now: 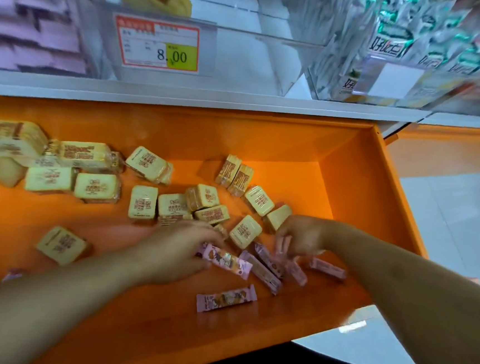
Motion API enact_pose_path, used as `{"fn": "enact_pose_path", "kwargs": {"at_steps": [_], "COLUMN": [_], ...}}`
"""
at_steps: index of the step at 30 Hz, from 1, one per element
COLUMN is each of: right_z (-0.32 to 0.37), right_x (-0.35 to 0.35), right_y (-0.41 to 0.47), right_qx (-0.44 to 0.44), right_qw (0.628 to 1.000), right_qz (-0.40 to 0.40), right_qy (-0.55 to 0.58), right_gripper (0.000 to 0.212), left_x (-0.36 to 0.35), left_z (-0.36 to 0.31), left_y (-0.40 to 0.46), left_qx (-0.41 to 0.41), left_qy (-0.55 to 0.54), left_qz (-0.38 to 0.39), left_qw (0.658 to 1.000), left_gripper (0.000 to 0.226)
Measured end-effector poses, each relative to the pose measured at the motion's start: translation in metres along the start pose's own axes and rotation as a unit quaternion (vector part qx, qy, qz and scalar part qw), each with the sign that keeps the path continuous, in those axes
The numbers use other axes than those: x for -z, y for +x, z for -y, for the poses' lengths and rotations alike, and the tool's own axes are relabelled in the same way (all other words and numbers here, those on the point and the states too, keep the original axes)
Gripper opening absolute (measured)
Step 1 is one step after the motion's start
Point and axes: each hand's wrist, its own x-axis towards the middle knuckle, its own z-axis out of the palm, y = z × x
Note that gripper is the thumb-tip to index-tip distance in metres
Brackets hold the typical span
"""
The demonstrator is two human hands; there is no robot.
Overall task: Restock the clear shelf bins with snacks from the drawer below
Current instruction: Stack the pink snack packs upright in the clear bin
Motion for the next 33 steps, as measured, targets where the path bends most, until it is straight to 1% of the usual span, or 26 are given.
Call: {"fn": "enact_pose_path", "kwargs": {"at_steps": [1,3,5,7,10,11,13,15,16,18,21,23,26,28,30,33], "right_z": [0.006,0.022,0.041,0.065,0.112,0.128,0.159,0.187,0.199,0.222,0.255,0.276,0.302,0.313,0.32,0.329], "right_x": [0.009,0.023,0.031,0.039,0.059,0.064,0.067,0.065,0.063,0.058,0.05,0.046,0.045,0.047,0.05,0.053], "right_y": [-0.007,-0.024,-0.044,-0.072,-0.126,-0.145,-0.178,-0.203,-0.212,-0.228,-0.244,-0.25,-0.251,-0.252,-0.251,-0.245], "right_qx": [0.014,0.055,0.108,0.162,0.243,0.266,0.299,0.337,0.352,0.366,0.393,0.411,0.414,0.405,0.388,0.358], "right_qw": [0.999,0.991,0.973,0.941,0.882,0.86,0.817,0.777,0.764,0.75,0.715,0.692,0.672,0.666,0.661,0.65], "right_qz": [-0.008,-0.04,-0.069,-0.081,-0.068,-0.065,-0.065,-0.085,-0.104,-0.139,-0.166,-0.186,-0.238,-0.272,-0.302,-0.329], "right_qy": [0.048,0.119,0.194,0.286,0.398,0.43,0.489,0.525,0.53,0.533,0.554,0.564,0.566,0.564,0.566,0.584], "right_gripper": [0.024,0.03,0.034,0.038,0.041,0.041,0.037,0.03,0.027,0.027,0.029,0.026,0.027,0.032,0.033,0.03], "left_x": [0.009,0.031,0.057,0.088,0.129,0.141,0.161,0.174,0.18,0.187,0.193,0.195,0.193,0.193,0.195,0.199], "left_z": [-0.003,-0.009,-0.017,-0.025,-0.042,-0.05,-0.064,-0.076,-0.079,-0.085,-0.097,-0.104,-0.103,-0.101,-0.104,-0.109], "left_y": [-0.005,-0.017,-0.032,-0.053,-0.091,-0.105,-0.132,-0.16,-0.174,-0.197,-0.224,-0.233,-0.234,-0.231,-0.233,-0.233], "left_qx": [0.02,0.052,0.068,0.071,0.051,0.044,0.034,0.024,0.018,0.022,0.023,0.028,0.046,0.057,0.07,0.081], "left_qy": [-0.02,-0.073,-0.133,-0.182,-0.26,-0.304,-0.388,-0.459,-0.49,-0.534,-0.576,-0.594,-0.604,-0.604,-0.584,-0.555], "left_qz": [-0.008,-0.03,-0.055,-0.085,-0.13,-0.147,-0.173,-0.197,-0.207,-0.223,-0.233,-0.238,-0.243,-0.238,-0.235,-0.2], "left_qw": [1.0,0.995,0.987,0.977,0.956,0.94,0.905,0.866,0.847,0.815,0.783,0.768,0.758,0.759,0.774,0.803], "left_gripper": [0.041,0.037,0.035,0.035,0.038,0.037,0.043,0.044,0.042,0.041,0.025,0.023,0.019,0.024,0.026,0.03]}}
